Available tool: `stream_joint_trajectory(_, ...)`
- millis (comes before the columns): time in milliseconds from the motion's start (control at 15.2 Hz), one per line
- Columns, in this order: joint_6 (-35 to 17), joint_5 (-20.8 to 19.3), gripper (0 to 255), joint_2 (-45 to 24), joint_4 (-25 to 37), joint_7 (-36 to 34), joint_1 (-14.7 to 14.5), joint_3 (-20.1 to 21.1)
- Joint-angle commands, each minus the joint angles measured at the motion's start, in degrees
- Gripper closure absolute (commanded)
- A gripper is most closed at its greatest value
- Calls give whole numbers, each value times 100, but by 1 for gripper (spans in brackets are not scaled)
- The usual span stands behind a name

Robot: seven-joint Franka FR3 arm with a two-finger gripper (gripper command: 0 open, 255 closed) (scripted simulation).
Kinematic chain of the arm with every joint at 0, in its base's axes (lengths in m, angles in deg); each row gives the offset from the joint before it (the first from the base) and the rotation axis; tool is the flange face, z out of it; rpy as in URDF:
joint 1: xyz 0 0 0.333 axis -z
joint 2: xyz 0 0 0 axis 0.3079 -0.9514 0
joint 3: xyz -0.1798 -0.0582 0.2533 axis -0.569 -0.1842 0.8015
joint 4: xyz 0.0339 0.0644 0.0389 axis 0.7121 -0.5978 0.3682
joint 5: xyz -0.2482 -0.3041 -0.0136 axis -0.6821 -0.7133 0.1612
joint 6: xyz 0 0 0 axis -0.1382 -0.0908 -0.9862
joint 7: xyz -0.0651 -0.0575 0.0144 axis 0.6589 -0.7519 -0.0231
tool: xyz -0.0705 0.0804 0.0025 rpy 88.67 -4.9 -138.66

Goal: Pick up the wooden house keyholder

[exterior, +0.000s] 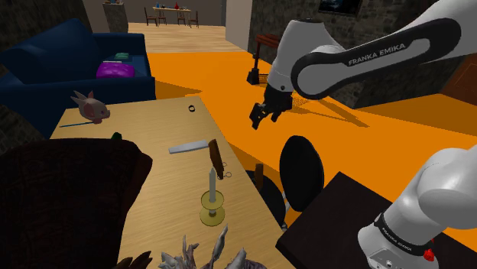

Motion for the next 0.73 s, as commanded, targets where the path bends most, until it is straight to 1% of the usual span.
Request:
stream_joint_trajectory(0, -307, -247, 0, -475, 214, -450, 75, 199)
stream_joint_trajectory(132, -539, -573, 0, -935, 455, -914, 141, 357)
stream_joint_trajectory(330, -787, -1180, 0, -1650, 895, -1668, 183, 513)
stream_joint_trajectory(462, -882, -1623, 0, -2135, 1241, -2178, 135, 528)
stream_joint_trajectory(660, -933, -2242, 0, -2856, 1834, -2879, -40, 438)
